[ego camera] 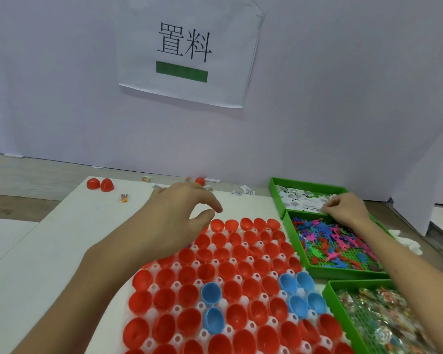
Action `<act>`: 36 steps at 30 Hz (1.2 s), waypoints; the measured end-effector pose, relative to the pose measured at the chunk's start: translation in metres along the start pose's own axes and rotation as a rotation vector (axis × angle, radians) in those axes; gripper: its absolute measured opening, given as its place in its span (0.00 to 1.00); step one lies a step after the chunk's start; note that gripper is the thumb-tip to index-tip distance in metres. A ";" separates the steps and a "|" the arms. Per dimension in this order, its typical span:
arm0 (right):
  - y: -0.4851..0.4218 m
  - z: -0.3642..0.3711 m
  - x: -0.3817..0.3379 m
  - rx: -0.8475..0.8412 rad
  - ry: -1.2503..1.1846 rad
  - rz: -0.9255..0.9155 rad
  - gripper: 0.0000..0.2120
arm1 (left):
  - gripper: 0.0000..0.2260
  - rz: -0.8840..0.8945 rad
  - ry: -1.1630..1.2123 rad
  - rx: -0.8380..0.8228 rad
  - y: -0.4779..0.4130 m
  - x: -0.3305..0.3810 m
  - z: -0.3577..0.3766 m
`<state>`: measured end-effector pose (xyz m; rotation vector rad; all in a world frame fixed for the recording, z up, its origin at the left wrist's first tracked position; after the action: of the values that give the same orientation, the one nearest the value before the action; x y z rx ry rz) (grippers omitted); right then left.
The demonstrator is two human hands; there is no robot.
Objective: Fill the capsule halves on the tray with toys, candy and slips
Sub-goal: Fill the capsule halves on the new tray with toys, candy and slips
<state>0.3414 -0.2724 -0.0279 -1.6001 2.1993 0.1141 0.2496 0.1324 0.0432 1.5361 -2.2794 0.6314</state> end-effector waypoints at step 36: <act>0.222 -0.049 -0.134 0.067 -0.540 -0.787 0.13 | 0.06 -0.140 0.956 -0.270 0.027 0.072 0.087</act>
<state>0.1563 -0.0935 0.0289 -1.9821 1.0784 0.2030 0.1969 0.0392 0.0000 0.9377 -1.4402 0.7588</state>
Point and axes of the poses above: each hand's wrist, its own y-axis away from the middle knuckle, its own z-axis out of the palm, x = y × z, the point moved 7 cm from there along -y, towards the middle knuckle, and after that the axes turned 7 degrees about -z, right-handed, at the moved point
